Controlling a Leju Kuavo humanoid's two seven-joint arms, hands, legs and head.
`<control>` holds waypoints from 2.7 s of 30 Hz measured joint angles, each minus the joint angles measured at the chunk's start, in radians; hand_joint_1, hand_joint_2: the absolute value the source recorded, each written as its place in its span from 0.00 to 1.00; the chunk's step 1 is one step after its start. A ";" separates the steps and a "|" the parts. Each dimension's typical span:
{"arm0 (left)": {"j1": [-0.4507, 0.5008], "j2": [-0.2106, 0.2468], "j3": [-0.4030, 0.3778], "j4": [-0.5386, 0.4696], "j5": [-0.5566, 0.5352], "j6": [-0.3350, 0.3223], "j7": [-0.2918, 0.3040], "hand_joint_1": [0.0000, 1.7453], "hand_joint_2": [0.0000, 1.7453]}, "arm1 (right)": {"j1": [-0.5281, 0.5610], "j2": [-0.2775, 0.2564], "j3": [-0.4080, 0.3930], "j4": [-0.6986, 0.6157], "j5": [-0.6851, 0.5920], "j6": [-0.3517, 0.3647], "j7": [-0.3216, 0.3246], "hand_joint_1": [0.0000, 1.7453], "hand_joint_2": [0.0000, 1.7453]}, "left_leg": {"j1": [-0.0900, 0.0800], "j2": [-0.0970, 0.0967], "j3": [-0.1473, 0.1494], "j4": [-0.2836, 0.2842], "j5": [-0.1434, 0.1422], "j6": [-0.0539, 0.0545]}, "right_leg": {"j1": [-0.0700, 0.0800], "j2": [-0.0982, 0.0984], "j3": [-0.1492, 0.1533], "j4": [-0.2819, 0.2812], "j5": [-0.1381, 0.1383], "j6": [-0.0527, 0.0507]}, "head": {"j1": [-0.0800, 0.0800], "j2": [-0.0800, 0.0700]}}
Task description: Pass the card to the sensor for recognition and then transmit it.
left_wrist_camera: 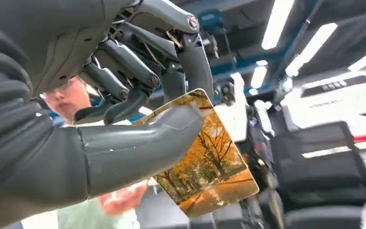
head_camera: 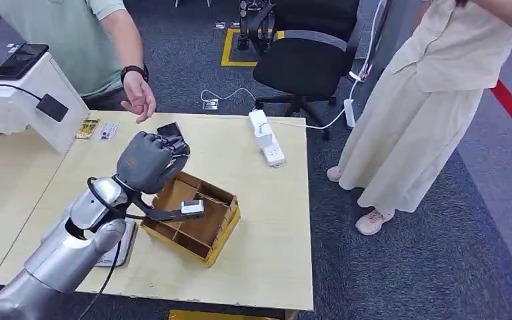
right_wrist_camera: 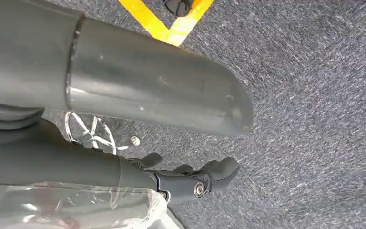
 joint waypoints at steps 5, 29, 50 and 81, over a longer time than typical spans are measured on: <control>0.016 0.037 -0.009 -0.026 0.048 -0.030 -0.038 1.00 1.00 | 0.000 0.000 -0.002 0.000 -0.002 0.000 -0.008 0.00 0.00 | 0.000 0.000 0.000 0.000 0.000 0.000 | 0.000 0.000 0.000 0.000 0.000 0.000 | 0.000 0.000; 0.018 0.168 -0.057 -0.092 0.127 -0.106 -0.075 1.00 1.00 | -0.001 -0.005 -0.002 0.002 -0.008 0.001 -0.022 0.00 0.00 | 0.000 0.000 0.000 0.000 0.000 0.000 | 0.000 0.000 0.000 0.000 0.000 0.000 | 0.000 0.000; 0.019 0.073 0.017 0.071 0.012 0.109 0.017 1.00 1.00 | -0.001 -0.005 -0.003 0.010 0.002 -0.001 -0.020 0.00 0.00 | 0.000 0.000 0.000 0.000 0.000 0.000 | 0.000 0.000 0.000 0.000 0.000 0.000 | 0.000 0.000; 0.015 -0.018 0.162 0.211 -0.070 0.289 0.110 1.00 1.00 | -0.001 -0.005 -0.009 0.010 -0.014 -0.006 -0.009 0.00 0.00 | 0.000 0.000 0.000 0.000 0.000 0.000 | 0.000 0.000 0.000 0.000 0.000 0.000 | 0.000 0.000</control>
